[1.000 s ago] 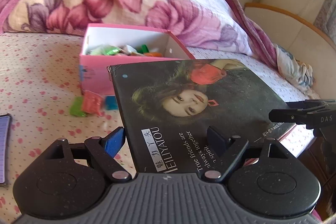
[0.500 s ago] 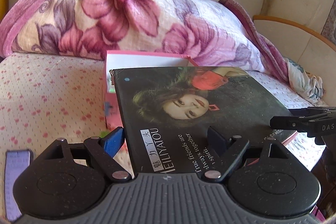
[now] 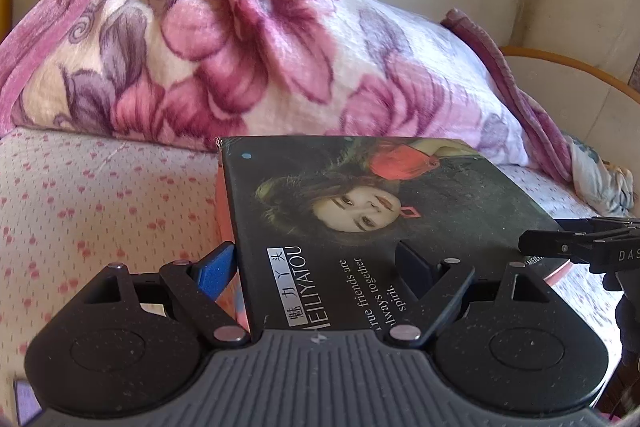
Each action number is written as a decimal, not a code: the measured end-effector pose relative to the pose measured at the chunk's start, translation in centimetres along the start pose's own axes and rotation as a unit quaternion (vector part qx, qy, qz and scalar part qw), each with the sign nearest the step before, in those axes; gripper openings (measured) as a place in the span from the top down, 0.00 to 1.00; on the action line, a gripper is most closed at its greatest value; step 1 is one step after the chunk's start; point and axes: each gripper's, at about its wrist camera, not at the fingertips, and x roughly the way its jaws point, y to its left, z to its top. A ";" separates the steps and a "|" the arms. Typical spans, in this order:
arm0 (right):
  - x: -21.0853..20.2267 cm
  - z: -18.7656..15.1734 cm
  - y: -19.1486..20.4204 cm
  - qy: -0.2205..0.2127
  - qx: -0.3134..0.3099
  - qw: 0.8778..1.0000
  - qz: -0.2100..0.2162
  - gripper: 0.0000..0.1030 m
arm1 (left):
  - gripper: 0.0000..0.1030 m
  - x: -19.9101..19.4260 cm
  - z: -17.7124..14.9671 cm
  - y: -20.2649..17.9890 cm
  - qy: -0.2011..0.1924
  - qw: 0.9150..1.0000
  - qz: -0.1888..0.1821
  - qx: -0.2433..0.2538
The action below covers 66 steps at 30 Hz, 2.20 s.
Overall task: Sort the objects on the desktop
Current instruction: 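Close both tools on the black book's edges, then lift the black book with both tools and lay it over the pink box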
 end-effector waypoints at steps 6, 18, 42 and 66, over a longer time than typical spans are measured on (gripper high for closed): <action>2.9 1.8 0.2 -0.010 -0.005 1.000 -0.010 0.05 | 0.17 3.2 1.6 2.2 -0.011 1.000 -0.003 -0.014; 7.4 3.5 0.7 -0.013 -0.023 0.999 -0.023 0.05 | 0.17 7.6 1.9 5.2 -0.032 0.999 0.004 -0.044; 8.7 2.9 -2.0 -0.002 -0.007 0.999 -0.033 0.05 | 0.15 10.5 0.5 3.6 -0.016 0.998 0.017 -0.060; 11.6 1.6 -3.8 0.018 0.027 0.998 -0.054 0.05 | 0.14 11.4 0.0 1.5 -0.018 0.998 0.053 -0.018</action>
